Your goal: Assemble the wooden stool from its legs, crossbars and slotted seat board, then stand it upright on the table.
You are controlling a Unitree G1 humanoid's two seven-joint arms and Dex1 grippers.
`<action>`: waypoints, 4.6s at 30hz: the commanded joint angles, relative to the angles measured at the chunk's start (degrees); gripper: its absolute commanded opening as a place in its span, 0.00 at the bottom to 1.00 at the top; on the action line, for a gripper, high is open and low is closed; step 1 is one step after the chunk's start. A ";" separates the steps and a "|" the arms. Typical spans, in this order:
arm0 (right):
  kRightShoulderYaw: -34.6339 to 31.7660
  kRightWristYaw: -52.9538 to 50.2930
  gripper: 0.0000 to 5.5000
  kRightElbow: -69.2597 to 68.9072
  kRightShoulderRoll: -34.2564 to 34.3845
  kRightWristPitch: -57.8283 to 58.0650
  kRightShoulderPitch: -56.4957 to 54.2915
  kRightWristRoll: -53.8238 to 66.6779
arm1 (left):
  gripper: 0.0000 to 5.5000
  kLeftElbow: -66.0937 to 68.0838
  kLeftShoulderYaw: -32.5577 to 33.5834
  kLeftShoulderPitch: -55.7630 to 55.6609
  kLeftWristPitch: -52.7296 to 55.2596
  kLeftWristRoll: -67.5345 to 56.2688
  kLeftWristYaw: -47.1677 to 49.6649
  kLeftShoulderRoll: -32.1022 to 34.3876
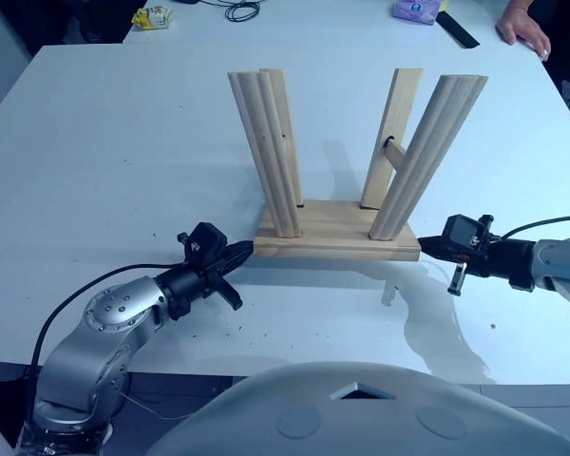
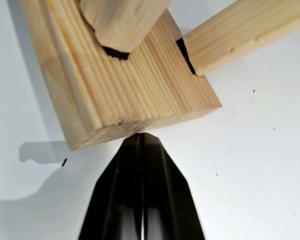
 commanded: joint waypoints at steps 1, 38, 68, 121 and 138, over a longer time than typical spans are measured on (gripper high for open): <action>0.44 2.56 0.00 -5.93 1.40 -0.43 -1.90 7.40 | 0.01 -6.37 -2.82 -2.08 0.33 -7.13 -1.73 -1.50; 1.52 15.28 0.33 18.34 -4.21 -21.89 -6.30 4.03 | 0.30 15.70 9.26 4.48 -18.99 -4.60 -21.15 11.01; 17.29 18.85 0.52 41.71 7.37 -34.27 -24.53 -2.36 | 0.47 31.90 -12.96 -14.32 -37.94 12.45 -28.03 6.89; 15.59 14.94 0.48 34.93 7.25 -31.02 -19.40 -1.31 | 0.64 40.49 -11.84 -17.73 -45.12 15.49 -32.66 8.71; 15.51 13.81 0.25 32.95 8.52 -29.12 -17.73 -0.26 | 0.43 43.19 -12.99 -16.83 -46.13 16.07 -32.21 7.97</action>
